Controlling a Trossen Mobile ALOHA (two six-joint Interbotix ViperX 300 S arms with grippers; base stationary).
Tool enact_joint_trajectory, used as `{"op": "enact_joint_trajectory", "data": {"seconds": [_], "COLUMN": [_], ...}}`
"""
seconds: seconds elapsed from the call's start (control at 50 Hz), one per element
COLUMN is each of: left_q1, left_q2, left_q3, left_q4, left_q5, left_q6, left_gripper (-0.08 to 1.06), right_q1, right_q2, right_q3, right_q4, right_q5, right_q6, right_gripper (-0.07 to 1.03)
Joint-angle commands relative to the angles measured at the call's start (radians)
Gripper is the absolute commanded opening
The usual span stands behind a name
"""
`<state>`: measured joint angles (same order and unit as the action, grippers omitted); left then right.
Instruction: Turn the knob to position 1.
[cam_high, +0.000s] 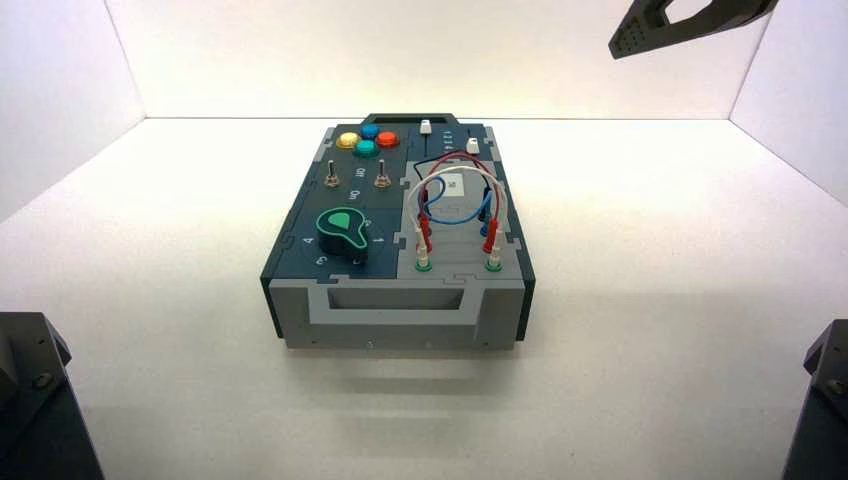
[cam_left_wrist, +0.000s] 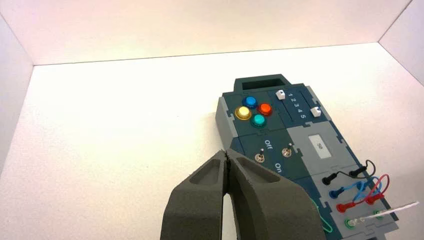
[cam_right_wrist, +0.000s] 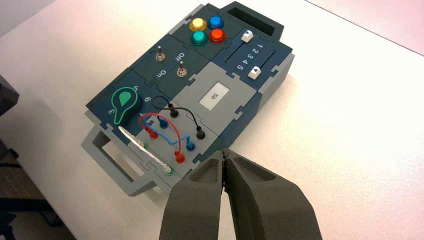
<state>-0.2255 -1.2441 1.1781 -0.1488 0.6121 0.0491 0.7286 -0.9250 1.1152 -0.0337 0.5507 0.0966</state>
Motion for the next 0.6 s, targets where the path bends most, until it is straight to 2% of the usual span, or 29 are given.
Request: {"op": "enact_joint_trajectory", "data": {"seconds": [0.02, 0.4, 0.54, 0.6], "left_q1": [0.006, 0.000, -0.074, -0.117], "left_q2": [0.009, 0.015, 0.075, 0.115], "left_q3": [-0.029, -0.031, -0.066, -0.089], "left_q4": [0.000, -0.003, -0.008, 0.002], "left_q5": [-0.006, 0.000, 0.040, 0.081], "left_q6": [-0.002, 0.006, 0.028, 0.054], "left_gripper": [-0.03, -0.03, -0.03, -0.03], "right_q1": [0.003, 0.003, 0.003, 0.003], "right_q2": [0.003, 0.003, 0.006, 0.009], "right_q3": [-0.026, -0.026, -0.025, -0.025], "right_q4": [0.000, 0.000, 0.000, 0.000], "right_q5": [-0.011, -0.011, -0.014, -0.014], "right_q6": [0.002, 0.003, 0.003, 0.005], "right_gripper": [-0.02, -0.02, -0.02, -0.02]}}
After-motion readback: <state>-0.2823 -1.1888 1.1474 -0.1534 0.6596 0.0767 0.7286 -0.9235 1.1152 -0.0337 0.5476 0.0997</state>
